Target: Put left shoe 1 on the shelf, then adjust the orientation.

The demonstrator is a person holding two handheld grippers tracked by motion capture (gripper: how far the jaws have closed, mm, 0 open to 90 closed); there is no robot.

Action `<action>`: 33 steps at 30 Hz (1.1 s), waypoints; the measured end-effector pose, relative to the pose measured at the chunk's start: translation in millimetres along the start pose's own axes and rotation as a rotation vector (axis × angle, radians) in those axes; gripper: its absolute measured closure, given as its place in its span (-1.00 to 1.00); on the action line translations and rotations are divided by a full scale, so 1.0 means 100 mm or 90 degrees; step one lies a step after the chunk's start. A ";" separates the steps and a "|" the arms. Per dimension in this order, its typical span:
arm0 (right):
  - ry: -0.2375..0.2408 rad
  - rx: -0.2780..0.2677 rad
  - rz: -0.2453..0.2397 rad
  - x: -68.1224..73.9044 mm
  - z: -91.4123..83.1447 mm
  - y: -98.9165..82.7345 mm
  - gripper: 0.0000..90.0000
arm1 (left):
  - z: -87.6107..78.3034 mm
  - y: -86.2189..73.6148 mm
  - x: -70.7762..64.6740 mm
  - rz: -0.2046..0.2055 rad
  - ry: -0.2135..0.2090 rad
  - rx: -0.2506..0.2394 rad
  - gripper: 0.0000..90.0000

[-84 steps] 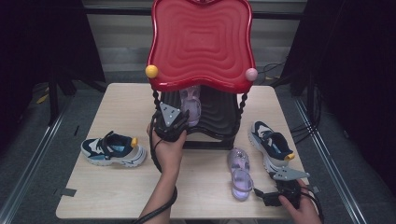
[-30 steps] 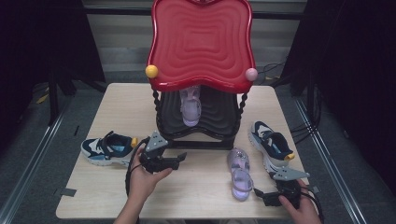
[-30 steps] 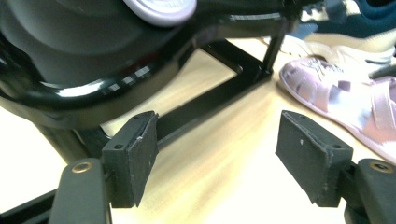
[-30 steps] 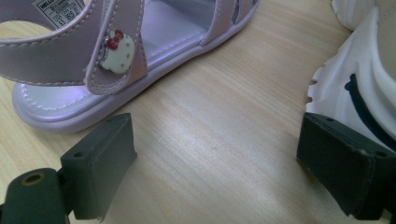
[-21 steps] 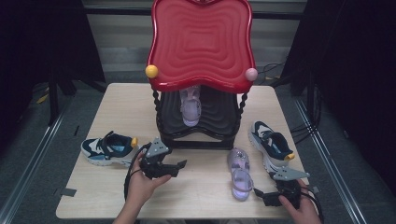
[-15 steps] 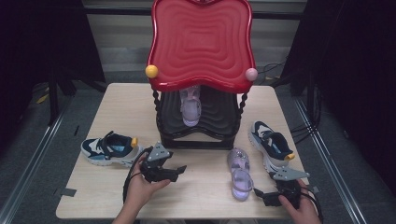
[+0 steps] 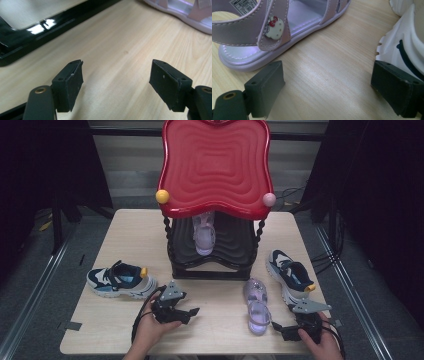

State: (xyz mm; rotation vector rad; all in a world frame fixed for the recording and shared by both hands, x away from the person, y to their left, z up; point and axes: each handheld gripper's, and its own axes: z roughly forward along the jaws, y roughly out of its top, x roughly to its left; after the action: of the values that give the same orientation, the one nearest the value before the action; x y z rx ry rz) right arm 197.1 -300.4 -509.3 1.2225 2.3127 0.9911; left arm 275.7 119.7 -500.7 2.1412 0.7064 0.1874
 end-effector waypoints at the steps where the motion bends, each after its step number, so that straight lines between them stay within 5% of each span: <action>1: -0.001 0.000 0.000 0.00 0.00 0.00 -0.76 | 0.01 0.00 0.00 0.003 -0.001 0.003 -0.43; 8: 0.000 0.002 0.002 0.00 0.00 0.00 -0.77 | 0.06 -0.03 -0.03 0.007 -0.005 0.019 -0.45; 19: 0.001 0.001 0.002 0.00 0.00 0.00 -0.76 | 0.06 -0.05 -0.08 0.062 0.010 0.043 -0.52; 33: 0.010 0.016 0.018 0.04 -0.03 0.06 -0.67 | 0.07 -0.04 -0.10 0.066 0.007 0.055 -0.66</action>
State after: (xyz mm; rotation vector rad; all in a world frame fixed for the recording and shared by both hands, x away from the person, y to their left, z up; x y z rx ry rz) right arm 197.0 -295.8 -502.7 1.2655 2.3315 0.9880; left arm 268.5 111.6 -507.3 2.2622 0.6210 0.2284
